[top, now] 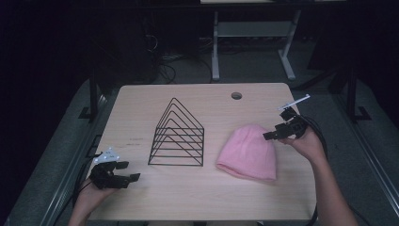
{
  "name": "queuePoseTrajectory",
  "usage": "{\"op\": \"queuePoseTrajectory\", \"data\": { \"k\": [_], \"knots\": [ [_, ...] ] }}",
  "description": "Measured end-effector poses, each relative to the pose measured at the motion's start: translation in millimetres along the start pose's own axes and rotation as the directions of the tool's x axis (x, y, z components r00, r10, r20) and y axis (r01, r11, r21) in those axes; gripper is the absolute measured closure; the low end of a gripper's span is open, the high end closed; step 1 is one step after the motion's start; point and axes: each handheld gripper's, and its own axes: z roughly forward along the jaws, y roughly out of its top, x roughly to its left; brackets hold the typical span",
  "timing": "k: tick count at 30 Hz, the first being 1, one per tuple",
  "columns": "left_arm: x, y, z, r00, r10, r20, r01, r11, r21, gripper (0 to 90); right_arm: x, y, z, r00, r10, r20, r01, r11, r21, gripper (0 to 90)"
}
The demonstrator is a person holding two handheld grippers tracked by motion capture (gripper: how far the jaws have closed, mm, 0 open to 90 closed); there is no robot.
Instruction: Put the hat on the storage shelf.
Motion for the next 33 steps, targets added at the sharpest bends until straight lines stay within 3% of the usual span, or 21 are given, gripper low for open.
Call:
{"op": "queuePoseTrajectory", "data": {
  "k": [3,6,8,12,16,33],
  "knots": [
    [-2.6,1.1,1.4,0.9999,-0.011,0.009,0.011,0.9999,-0.007,26.3,-4.7,7.9,7.7,0.9999,0.012,-0.002,-0.012,1.000,0.028,24.1],
    [-2.4,1.4,2.3,0.9999,0.011,0.007,-0.011,0.9999,0.007,26.3,-7.2,11.3,11.4,0.9998,0.022,-0.001,-0.022,0.999,0.040,24.1],
    [-3.2,0.8,3.1,0.9999,-0.005,0.010,0.005,1.0000,0.000,26.3,-9.5,14.3,14.7,0.9995,0.032,-0.001,-0.032,0.998,0.054,24.1],
    [-0.8,0.3,1.2,0.9999,0.007,0.007,-0.008,0.9999,0.012,26.3,-15.1,18.9,21.1,0.9991,0.043,0.002,-0.043,0.996,0.073,24.3],
    [0.6,-0.6,0.9,1.0000,-0.006,0.004,0.006,1.0000,0.003,26.3,-17.6,23.8,28.3,0.9989,0.046,0.009,-0.047,0.995,0.094,25.1],
    [2.8,-1.3,-0.1,1.0000,-0.002,0.003,0.002,1.0000,0.008,26.3,-20.8,34.9,57.9,0.9987,0.050,0.012,-0.051,0.982,0.182,38.4]
  ]
}}
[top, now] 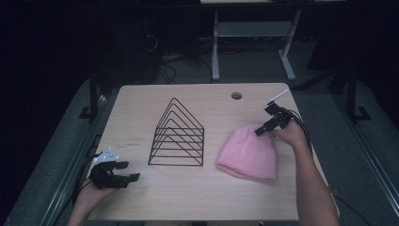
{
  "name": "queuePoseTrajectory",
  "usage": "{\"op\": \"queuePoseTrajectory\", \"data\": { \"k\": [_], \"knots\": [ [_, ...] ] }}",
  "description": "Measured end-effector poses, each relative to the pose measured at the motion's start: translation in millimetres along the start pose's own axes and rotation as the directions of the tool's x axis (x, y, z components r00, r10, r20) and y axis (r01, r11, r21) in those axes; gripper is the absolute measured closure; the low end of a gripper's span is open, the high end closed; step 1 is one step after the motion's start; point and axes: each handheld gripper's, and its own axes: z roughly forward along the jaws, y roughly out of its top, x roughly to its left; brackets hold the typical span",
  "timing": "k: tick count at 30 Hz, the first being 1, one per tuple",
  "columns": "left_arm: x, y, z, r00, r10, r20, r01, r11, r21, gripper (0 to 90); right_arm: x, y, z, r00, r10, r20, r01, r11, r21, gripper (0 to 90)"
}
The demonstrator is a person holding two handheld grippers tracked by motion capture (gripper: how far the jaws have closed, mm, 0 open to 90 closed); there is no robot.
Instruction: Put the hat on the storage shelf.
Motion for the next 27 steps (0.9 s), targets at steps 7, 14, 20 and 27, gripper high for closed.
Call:
{"op": "queuePoseTrajectory", "data": {
  "k": [7,14,20,27],
  "knots": [
    [0.3,-0.4,0.9,1.0000,-0.001,0.000,0.001,1.0000,0.006,26.3,-0.2,0.9,5.2,1.0000,0.000,-0.008,0.000,1.000,0.015,42.4],
    [0.9,-0.9,1.4,1.0000,0.000,0.001,0.000,1.0000,0.008,26.3,0.1,0.9,11.6,0.9999,0.003,-0.015,-0.003,1.000,0.029,46.2],
    [1.7,-1.7,1.1,1.0000,-0.006,-0.002,0.006,0.9999,0.014,26.3,0.1,0.9,17.0,0.9997,0.007,-0.024,-0.006,0.999,0.039,49.4],
    [2.0,-2.0,1.5,1.0000,-0.005,0.000,0.005,0.9999,0.014,26.3,0.0,-0.2,19.3,0.9994,0.010,-0.032,-0.009,0.999,0.037,52.1]
  ]
}}
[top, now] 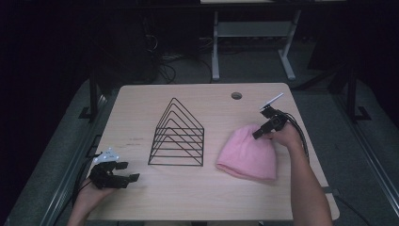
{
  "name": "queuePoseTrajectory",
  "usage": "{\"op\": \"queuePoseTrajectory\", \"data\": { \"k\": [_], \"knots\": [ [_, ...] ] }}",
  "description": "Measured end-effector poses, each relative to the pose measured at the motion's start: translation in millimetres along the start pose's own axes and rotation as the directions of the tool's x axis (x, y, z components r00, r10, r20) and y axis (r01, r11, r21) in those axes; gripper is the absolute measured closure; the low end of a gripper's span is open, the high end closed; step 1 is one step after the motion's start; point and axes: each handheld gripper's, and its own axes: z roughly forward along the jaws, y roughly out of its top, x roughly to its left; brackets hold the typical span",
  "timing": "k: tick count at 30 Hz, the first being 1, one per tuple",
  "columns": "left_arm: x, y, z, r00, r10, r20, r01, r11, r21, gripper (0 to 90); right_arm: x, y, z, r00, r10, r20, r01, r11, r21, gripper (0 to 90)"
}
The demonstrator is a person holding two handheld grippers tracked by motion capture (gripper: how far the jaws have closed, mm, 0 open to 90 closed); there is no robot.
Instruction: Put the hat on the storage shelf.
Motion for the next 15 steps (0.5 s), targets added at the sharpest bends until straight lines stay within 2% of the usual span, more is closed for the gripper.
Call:
{"op": "queuePoseTrajectory", "data": {
  "k": [8,15],
  "knots": [
    [-0.5,-0.3,0.7,1.0000,-0.005,0.004,0.005,1.0000,0.006,26.3,0.0,-2.1,0.8,0.9999,0.002,-0.011,-0.002,1.000,-0.012,56.5],
    [-0.5,-0.6,1.2,1.0000,-0.003,0.004,0.003,0.9999,0.012,26.3,-1.0,-5.5,-1.1,0.9990,0.010,-0.044,-0.012,0.999,-0.042,68.9]
  ]
}}
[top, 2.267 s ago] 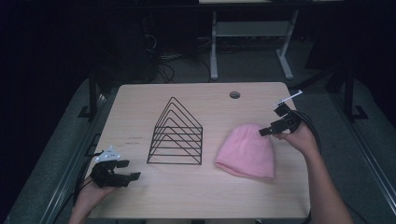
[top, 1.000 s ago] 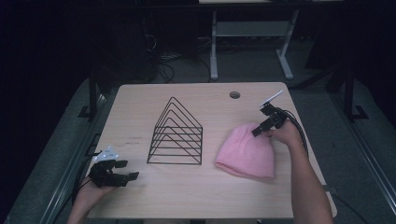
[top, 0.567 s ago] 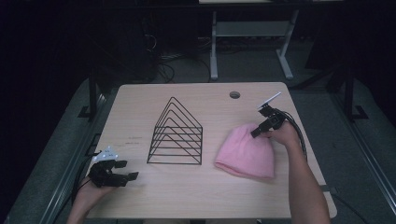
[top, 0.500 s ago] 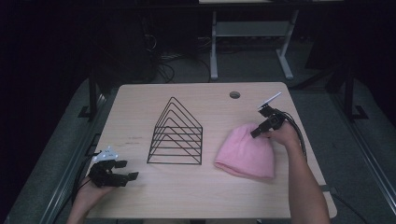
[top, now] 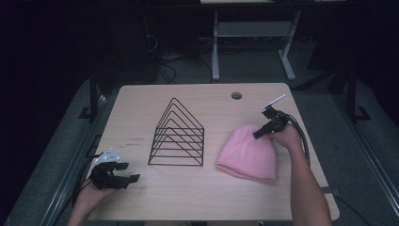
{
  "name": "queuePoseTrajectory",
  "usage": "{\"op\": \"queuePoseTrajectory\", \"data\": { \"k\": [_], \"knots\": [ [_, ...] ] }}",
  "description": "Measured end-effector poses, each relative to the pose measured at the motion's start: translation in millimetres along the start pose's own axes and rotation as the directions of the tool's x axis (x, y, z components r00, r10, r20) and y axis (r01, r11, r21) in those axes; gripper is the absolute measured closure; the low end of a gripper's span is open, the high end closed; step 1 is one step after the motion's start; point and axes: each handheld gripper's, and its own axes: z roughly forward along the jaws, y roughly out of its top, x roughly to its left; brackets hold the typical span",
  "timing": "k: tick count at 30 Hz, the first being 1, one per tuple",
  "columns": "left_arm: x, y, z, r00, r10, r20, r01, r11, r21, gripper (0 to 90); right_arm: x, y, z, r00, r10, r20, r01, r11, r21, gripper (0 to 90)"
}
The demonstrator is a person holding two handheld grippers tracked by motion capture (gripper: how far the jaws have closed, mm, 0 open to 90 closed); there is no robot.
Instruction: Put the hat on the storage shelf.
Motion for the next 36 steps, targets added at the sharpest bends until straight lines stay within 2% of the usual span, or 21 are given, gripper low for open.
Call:
{"op": "queuePoseTrajectory", "data": {
  "k": [5,10,19,25,32,36],
  "knots": [
    [-0.8,-0.2,1.3,1.0000,-0.003,0.002,0.003,1.0000,-0.002,26.3,0.7,-2.0,-3.3,1.0000,-0.002,-0.004,0.002,1.000,-0.017,72.0],
    [-1.5,0.1,2.5,1.0000,0.006,0.005,-0.006,0.9999,0.010,26.3,0.0,-5.5,-10.3,0.9996,0.007,-0.027,-0.008,0.999,-0.047,74.9],
    [-3.8,1.0,5.3,0.9999,0.011,0.011,-0.011,0.9998,0.014,26.3,2.7,-8.2,-24.3,0.9989,-0.007,-0.045,0.003,0.996,-0.085,75.4],
    [-5.6,1.9,5.3,0.9999,0.006,0.014,-0.006,0.9999,0.013,26.3,7.3,-9.9,-36.7,0.9983,-0.016,-0.056,0.009,0.992,-0.124,75.9],
    [-5.8,4.5,3.2,0.9999,0.002,0.011,-0.002,1.0000,0.005,26.5,14.6,-12.7,-55.7,0.9962,-0.044,-0.074,0.030,0.982,-0.185,76.2],
    [-6.9,7.8,1.5,0.9999,0.000,0.017,0.000,1.0000,0.005,26.6,17.6,-13.4,-62.5,0.9954,-0.051,-0.081,0.034,0.979,-0.199,76.2]
  ]
}}
